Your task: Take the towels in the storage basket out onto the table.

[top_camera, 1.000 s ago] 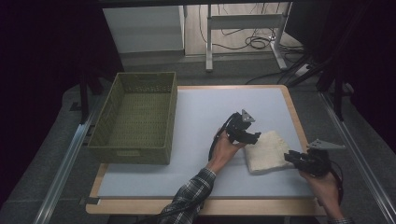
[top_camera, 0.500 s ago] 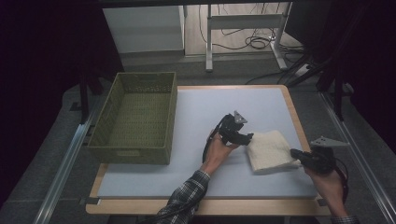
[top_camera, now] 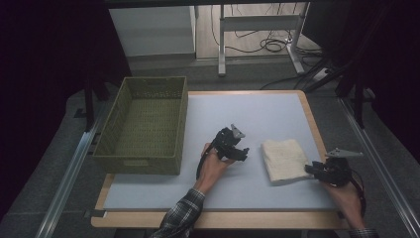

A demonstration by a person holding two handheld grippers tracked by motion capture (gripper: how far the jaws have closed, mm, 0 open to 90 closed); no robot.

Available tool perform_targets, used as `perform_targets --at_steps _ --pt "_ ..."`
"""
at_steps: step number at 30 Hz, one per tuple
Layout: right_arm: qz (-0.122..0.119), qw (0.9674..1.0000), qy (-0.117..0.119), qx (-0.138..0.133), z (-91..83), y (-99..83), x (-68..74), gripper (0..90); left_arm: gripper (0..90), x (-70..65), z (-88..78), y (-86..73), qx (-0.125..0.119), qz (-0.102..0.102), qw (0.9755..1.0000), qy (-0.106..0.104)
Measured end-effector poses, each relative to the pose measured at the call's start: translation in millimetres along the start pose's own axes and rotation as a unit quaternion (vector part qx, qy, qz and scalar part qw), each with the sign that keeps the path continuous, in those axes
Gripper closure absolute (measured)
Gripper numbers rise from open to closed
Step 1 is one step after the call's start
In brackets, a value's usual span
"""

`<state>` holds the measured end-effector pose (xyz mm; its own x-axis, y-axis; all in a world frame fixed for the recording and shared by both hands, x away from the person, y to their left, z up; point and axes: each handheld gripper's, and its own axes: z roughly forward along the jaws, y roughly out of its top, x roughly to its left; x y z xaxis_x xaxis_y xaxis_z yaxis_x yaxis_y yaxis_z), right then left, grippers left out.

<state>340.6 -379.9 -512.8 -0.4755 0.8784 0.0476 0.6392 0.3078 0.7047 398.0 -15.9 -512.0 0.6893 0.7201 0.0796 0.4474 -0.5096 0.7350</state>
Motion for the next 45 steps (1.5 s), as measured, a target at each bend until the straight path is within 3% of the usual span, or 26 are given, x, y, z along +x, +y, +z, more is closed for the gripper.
perform_targets --at_steps 3,4,6,7,8,11,13,16,17,19,24,31,39,42,45 --pt "0.001 1.0000 0.001 -0.001 3.1 -0.4 0.1 63.2 20.4 1.9 -8.8 -14.2 0.006 -0.005 1.0000 0.001" --pt "-0.005 1.0000 -0.005 0.001 2.9 -0.5 1.6 67.4 20.4 2.4 -11.7 -19.2 0.008 -0.006 0.9999 0.002" --pt "0.005 1.0000 0.005 0.003 2.2 -1.2 1.9 82.5 20.2 3.1 -17.1 -29.3 0.009 -0.010 0.9999 0.002" --pt "0.005 1.0000 0.005 0.003 2.2 -1.2 1.9 82.5 20.2 3.1 -17.1 -29.3 0.009 -0.010 0.9999 0.002" --pt "0.013 0.9997 0.019 -0.003 2.3 -4.0 3.9 86.9 20.2 3.7 -22.2 -39.5 0.008 -0.018 0.9998 0.001" --pt "0.022 0.9994 0.026 0.006 0.8 -2.6 3.8 87.9 20.2 3.9 -27.8 -53.7 0.016 -0.022 0.9996 0.000" --pt "0.030 0.9986 0.043 0.008 -0.2 -0.8 4.8 88.1 20.2 4.1 -29.3 -57.9 0.021 -0.018 0.9996 0.005" --pt "0.030 0.9979 0.057 -0.008 -4.8 6.4 11.8 88.0 19.0 9.3 -34.3 -70.5 0.016 -0.041 0.9991 -0.002" --pt "0.028 0.9976 0.063 -0.013 -6.0 10.3 14.4 88.0 18.7 9.3 -34.3 -70.5 0.016 -0.041 0.9991 -0.002" --pt "0.022 0.9969 0.073 -0.019 -5.8 19.3 20.9 88.0 17.6 13.6 -32.6 -73.3 0.013 -0.064 0.9977 -0.015" --pt "0.003 0.9953 0.093 -0.024 -0.8 39.0 38.8 88.0 16.7 13.8 -32.4 -73.4 0.013 -0.064 0.9977 -0.015" --pt "-0.049 0.9921 0.113 -0.024 5.5 72.4 75.5 87.9 16.7 13.5 -32.0 -73.7 0.011 -0.066 0.9976 -0.015" --pt "-0.073 0.9883 0.129 -0.038 4.5 94.2 96.9 87.9 16.7 13.8 -32.1 -73.8 0.011 -0.064 0.9978 -0.015" --pt "-0.073 0.9896 0.119 -0.036 2.2 95.0 97.3 87.8 16.7 13.6 -32.1 -73.9 0.011 -0.065 0.9977 -0.015" --pt "-0.051 0.9938 0.096 -0.025 -2.7 80.0 77.5 87.7 16.7 13.5 -32.0 -73.9 0.011 -0.065 0.9977 -0.015"
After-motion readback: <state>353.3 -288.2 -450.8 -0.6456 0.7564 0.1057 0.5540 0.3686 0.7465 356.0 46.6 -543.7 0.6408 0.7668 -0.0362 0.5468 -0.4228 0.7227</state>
